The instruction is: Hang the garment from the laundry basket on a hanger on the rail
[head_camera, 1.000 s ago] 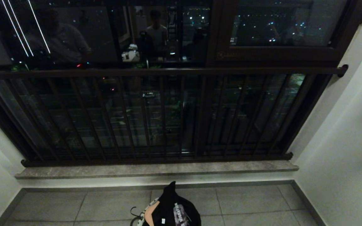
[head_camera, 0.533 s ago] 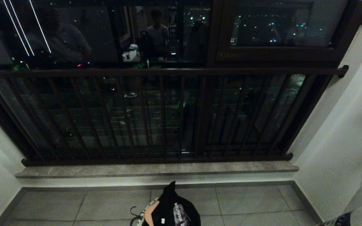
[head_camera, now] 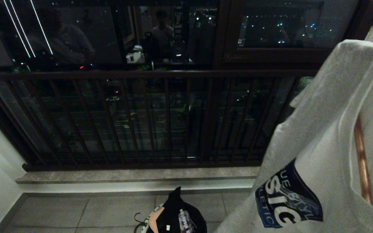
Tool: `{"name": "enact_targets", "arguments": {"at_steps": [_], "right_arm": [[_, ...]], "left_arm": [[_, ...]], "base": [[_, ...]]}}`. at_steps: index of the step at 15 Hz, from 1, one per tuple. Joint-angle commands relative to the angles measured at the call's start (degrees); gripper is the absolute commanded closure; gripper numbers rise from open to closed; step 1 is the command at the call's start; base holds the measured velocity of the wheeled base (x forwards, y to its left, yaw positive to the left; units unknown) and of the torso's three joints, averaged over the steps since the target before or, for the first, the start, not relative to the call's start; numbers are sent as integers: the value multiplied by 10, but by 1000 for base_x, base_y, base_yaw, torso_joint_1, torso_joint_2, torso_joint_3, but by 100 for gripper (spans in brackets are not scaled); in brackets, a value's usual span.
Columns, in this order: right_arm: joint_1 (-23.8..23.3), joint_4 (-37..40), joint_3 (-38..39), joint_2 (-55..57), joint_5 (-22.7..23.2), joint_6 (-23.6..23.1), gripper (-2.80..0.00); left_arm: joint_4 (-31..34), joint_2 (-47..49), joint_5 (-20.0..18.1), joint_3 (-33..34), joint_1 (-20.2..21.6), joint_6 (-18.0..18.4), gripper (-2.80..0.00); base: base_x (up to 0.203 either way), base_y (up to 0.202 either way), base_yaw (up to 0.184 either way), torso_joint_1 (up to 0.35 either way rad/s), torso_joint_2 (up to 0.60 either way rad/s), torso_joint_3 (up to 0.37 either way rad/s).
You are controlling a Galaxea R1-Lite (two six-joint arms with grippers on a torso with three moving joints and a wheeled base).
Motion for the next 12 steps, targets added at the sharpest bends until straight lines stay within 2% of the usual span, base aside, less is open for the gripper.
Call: {"name": "enact_targets", "arguments": {"at_steps": [1,3,5,6,9,12], "right_arm": [[1,-65,-26,128,46,22,0],[-15,-122,-55,210,122,39,0],[-65,-173,-82,291,225,42,0],[-96,-205,-91,326,257,42,0],[-153,-343,-115,428,292,43,0],[-164,-369,-169,469,299,45,0]], "left_arm": [[0,0,0,0,0,0,0],[0,0,0,0,0,0,0],[0,0,0,0,0,1,0],[0,0,0,0,0,2,0],[0,0,0,-1,0,3,0],[0,0,0,-1,0,3,0]], "base": [[0,0,0,0,0,0],[0,0,0,0,0,0],[0,0,0,0,0,0],[0,0,0,0,0,0],[0,0,0,0,0,0],[0,0,0,0,0,0]]}}
